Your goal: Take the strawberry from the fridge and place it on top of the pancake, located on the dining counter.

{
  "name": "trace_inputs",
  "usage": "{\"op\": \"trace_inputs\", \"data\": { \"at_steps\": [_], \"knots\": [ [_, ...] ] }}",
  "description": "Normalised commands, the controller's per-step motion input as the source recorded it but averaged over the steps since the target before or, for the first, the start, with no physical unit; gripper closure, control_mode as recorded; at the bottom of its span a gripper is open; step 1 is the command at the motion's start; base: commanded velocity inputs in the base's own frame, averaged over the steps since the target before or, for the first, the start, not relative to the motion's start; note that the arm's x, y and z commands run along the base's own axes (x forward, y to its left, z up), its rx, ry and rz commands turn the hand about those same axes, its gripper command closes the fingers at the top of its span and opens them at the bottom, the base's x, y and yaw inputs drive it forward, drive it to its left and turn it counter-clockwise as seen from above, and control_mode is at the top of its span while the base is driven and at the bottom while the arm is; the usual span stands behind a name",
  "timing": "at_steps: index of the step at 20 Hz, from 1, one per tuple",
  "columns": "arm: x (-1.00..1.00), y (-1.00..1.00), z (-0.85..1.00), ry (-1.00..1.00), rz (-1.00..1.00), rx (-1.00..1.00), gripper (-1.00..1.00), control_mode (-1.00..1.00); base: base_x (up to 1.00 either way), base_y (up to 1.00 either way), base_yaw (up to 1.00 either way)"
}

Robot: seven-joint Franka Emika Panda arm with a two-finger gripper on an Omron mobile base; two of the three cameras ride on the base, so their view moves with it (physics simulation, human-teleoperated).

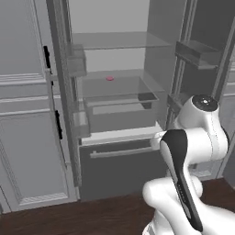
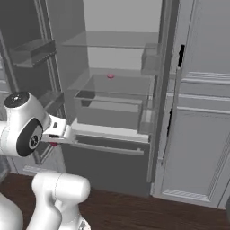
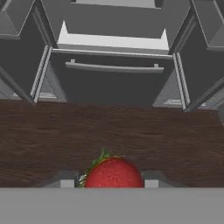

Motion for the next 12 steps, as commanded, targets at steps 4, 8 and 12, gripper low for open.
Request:
{"op": "trace_inputs", "data": {
  "at_steps": [4,8,12],
  "knots": [
    [0.00,0.00,0.00,0.00,0.00,0.00,1.00,1.00,-0.98,0.36,0.44],
    [0.00,0.00,0.00,0.00,0.00,0.00,1.00,1.00,-1.00,0.41,0.58],
    [0.00,0.00,0.00,0.00,0.00,0.00,1.00,1.00,-0.81,0.40,0.69]
  ]
}}
